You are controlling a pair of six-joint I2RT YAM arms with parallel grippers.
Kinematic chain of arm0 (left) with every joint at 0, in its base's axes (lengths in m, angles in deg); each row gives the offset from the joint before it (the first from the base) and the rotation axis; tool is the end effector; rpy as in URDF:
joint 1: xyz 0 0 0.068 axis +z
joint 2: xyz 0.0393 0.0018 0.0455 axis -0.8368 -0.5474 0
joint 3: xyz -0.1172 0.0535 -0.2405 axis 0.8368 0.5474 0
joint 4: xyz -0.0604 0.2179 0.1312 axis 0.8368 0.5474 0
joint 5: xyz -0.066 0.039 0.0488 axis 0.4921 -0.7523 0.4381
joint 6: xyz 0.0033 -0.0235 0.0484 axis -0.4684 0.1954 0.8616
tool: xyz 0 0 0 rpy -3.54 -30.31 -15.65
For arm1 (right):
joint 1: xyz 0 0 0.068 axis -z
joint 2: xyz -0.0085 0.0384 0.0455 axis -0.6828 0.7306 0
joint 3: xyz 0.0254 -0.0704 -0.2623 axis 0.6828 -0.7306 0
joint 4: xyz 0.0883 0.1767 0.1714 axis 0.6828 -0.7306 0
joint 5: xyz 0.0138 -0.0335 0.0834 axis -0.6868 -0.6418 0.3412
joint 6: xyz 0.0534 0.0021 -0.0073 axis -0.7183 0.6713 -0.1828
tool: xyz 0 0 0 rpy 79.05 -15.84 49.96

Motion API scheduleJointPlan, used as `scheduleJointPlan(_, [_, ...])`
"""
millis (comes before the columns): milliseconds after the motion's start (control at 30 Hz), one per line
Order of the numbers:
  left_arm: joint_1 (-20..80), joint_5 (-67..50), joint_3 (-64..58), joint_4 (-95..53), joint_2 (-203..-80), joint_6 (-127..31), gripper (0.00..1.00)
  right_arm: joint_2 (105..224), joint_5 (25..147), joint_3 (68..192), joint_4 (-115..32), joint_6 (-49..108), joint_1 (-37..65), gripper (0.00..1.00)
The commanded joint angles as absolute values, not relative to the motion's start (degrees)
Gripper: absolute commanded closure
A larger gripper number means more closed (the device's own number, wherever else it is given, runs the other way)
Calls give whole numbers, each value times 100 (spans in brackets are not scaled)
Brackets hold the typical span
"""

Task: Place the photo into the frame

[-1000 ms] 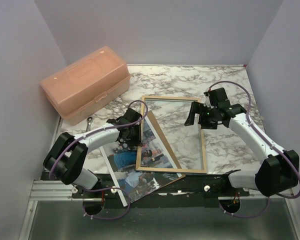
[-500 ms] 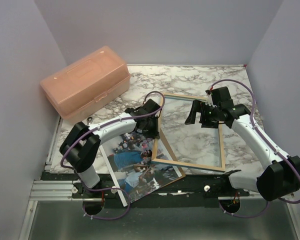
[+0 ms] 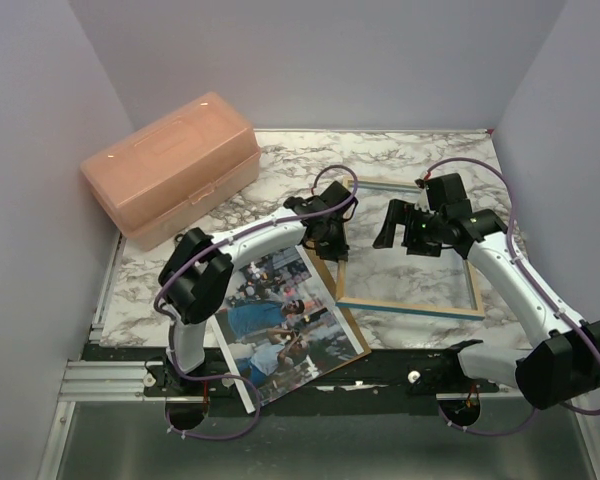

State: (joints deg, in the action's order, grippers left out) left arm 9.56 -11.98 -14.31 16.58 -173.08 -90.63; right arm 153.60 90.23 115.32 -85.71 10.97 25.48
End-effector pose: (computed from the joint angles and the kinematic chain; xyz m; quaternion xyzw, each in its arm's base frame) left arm 0.2716 -0.2980 0.2269 -0.0485 0.9625 -0.2288 0.1371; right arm 0.2318 0.0809 0.2933 0.0342 0.9461 0.2011 0.2517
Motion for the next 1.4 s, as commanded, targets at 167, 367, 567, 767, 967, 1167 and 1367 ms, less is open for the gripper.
scheduleJointPlan(167, [602,-1210,-3113,2233,-18424,-9374,95,15222,8756,11754,-8838,1150,2515,0])
scheduleJointPlan(367, [602,-914,-2980,2044,-18444,-9375,70,15152,8742,11709,-8877,1138,2513,0])
scheduleJointPlan(567, [601,-566,-2759,1732,-18421,-9339,47,15089,8800,11678,-8889,1127,2516,0])
scheduleJointPlan(767, [623,-440,-1924,896,-17679,-9248,40,15033,8899,11691,-8898,1180,2513,0])
scheduleJointPlan(967, [999,-314,-386,122,-16321,-9112,39,15119,9354,11486,-8613,1146,2505,0])
scheduleJointPlan(1167, [1899,15,1343,-257,-14704,-9039,34,15366,9897,11117,-8129,968,2429,0])
scheduleJointPlan(1367, [2809,-291,2465,486,-13143,-8640,29,15711,9942,10823,-7391,444,1681,0])
